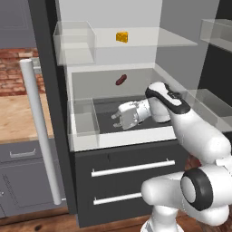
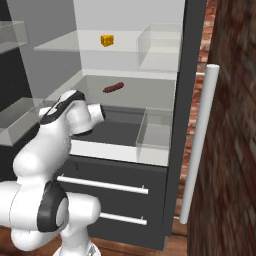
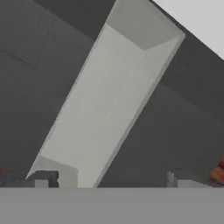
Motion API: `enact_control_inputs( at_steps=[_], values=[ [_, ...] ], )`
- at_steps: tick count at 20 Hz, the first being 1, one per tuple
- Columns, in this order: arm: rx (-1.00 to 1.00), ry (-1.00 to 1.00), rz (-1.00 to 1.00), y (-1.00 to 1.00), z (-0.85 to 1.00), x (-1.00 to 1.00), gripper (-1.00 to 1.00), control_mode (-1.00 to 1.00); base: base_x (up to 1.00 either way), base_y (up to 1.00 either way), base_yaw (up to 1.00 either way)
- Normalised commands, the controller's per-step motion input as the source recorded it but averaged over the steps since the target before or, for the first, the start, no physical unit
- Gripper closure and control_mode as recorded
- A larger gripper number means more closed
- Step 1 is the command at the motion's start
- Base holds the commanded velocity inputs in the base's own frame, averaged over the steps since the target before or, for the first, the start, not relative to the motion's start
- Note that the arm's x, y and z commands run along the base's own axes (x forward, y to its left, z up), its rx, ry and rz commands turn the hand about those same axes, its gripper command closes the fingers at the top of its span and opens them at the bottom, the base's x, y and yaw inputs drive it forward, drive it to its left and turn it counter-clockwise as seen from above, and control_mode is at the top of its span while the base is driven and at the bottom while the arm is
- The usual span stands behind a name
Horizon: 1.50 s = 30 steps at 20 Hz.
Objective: Retrieve the sausage and cheese from the fridge and place them on the cutting board on the counter.
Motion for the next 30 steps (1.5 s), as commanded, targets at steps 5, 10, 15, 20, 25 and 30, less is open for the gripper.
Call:
enact_control_inputs(
  at_steps=[5, 10, 15, 20, 25, 30],
  values=[
    [-0.28, 0.00, -0.37, -0.79, 0.06, 0.10, -1.00, -1.00, 0.00, 0.00, 0.00],
    [-0.69, -0.02, -0.33, -0.56, 0.26, 0.24, -1.00, -1.00, 0.00, 0.00, 0.00],
    [-0.51, 0.03, -0.20, -0.67, 0.12, 0.50, -1.00, -1.00, 0.00, 0.00, 0.00],
    [-0.43, -0.08, -0.19, -0.41, -0.10, 0.03, -1.00, -1.00, 0.00, 0.00, 0.00],
    [-0.33, 0.00, -0.21, -0.41, 0.52, -0.16, -1.00, -1.00, 0.00, 0.00, 0.00],
    [-0.11, 0.00, -0.02, -0.15, 0.64, -0.23, -1.00, -1.00, 0.00, 0.00, 0.00]
  ],
)
